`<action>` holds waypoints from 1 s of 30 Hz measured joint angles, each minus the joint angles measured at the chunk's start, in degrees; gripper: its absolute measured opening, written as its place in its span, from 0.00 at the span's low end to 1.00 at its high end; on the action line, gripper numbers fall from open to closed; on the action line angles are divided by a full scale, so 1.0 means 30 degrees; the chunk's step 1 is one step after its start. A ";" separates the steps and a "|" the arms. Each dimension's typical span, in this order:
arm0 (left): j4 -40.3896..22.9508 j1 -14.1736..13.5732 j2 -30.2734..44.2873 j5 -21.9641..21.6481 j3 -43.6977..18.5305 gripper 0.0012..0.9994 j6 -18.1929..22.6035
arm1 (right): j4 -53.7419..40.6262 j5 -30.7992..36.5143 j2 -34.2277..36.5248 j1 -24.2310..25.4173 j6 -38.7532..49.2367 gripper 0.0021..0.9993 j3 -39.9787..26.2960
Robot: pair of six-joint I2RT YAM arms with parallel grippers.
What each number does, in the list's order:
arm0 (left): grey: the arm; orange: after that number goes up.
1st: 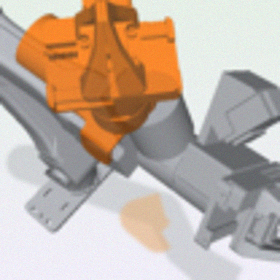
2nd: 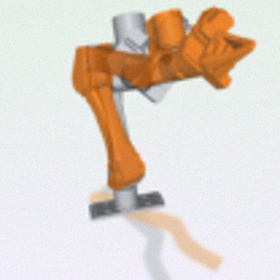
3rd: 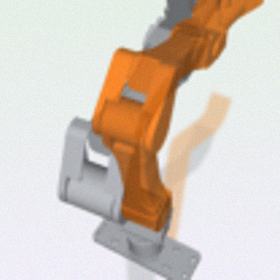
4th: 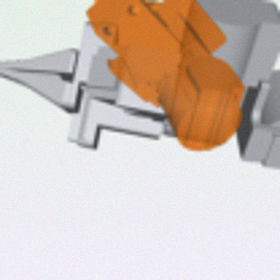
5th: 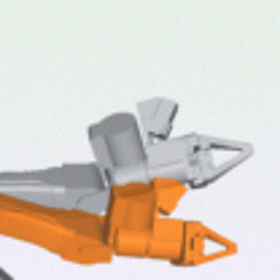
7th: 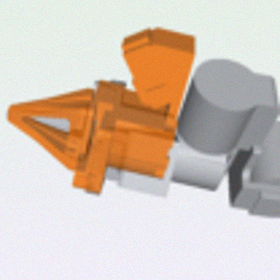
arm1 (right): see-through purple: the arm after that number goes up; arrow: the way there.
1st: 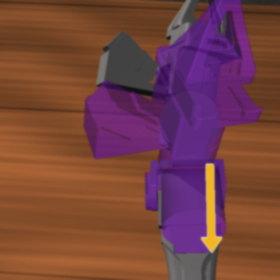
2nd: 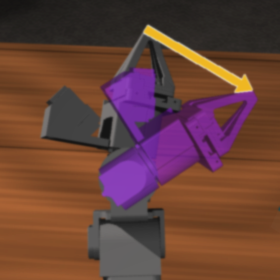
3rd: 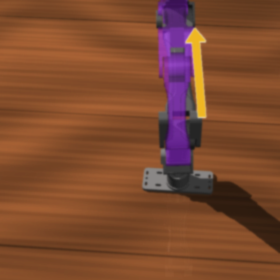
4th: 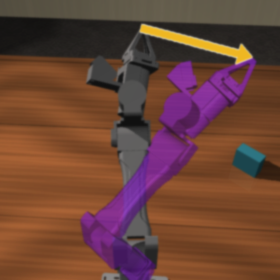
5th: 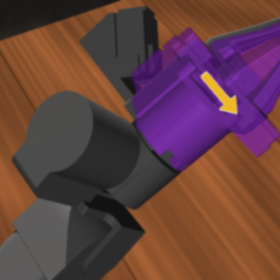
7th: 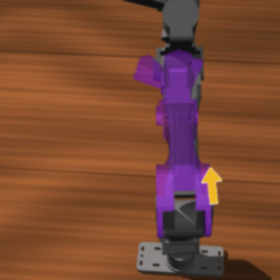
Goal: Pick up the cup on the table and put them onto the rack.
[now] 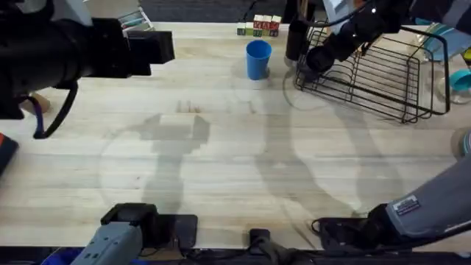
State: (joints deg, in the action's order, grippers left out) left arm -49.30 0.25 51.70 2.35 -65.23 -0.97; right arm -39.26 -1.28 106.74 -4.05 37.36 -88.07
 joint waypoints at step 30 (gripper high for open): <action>-0.0517 0.0000 0.0000 -0.0006 0.0000 0.99 0.0000 | -0.2102 0.0010 -0.3483 -0.0678 0.0059 0.99 -0.0073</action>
State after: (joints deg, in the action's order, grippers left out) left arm -50.85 0.25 51.70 2.33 -65.23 -0.97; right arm -45.57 -1.25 96.29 -6.09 37.54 -88.29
